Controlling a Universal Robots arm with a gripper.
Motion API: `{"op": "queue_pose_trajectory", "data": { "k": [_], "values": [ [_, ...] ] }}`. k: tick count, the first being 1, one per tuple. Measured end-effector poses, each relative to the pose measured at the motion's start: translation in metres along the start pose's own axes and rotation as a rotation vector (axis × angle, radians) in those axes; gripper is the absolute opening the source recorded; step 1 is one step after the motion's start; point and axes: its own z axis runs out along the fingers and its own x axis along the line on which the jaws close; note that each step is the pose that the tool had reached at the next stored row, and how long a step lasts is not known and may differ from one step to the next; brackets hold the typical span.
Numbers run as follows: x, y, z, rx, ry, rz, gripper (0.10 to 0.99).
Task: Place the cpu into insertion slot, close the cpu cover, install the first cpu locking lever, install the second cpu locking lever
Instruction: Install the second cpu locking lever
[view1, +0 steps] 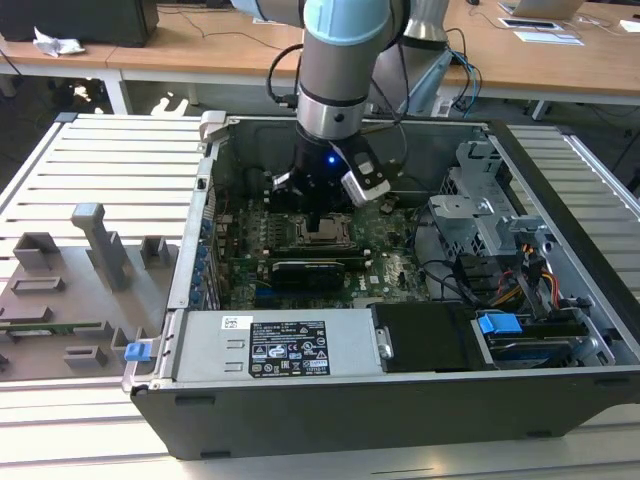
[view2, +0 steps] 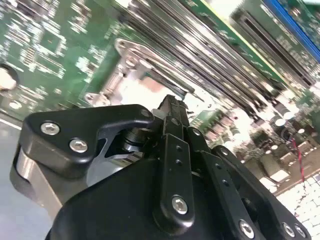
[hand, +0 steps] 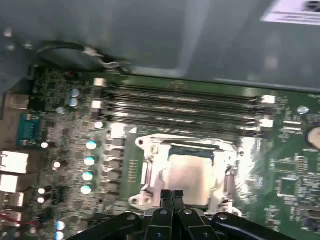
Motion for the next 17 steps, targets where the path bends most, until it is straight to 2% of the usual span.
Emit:
{"op": "queue_pose_trajectory", "data": {
  "k": [1,3,6,13,17],
  "values": [
    [-0.0088,0.0,-0.0029,0.008,0.009,0.001,0.106],
    [-0.0083,0.0011,-0.0137,0.016,0.0097,0.002,0.106],
    [-0.0077,0.002,-0.0257,0.022,0.0103,0.003,0.106],
    [-0.0076,0.0039,-0.0394,0.027,0.0108,0.003,0.106],
    [-0.0075,0.0053,-0.0541,0.03,0.0111,0.003,0.106]
  ]
}}
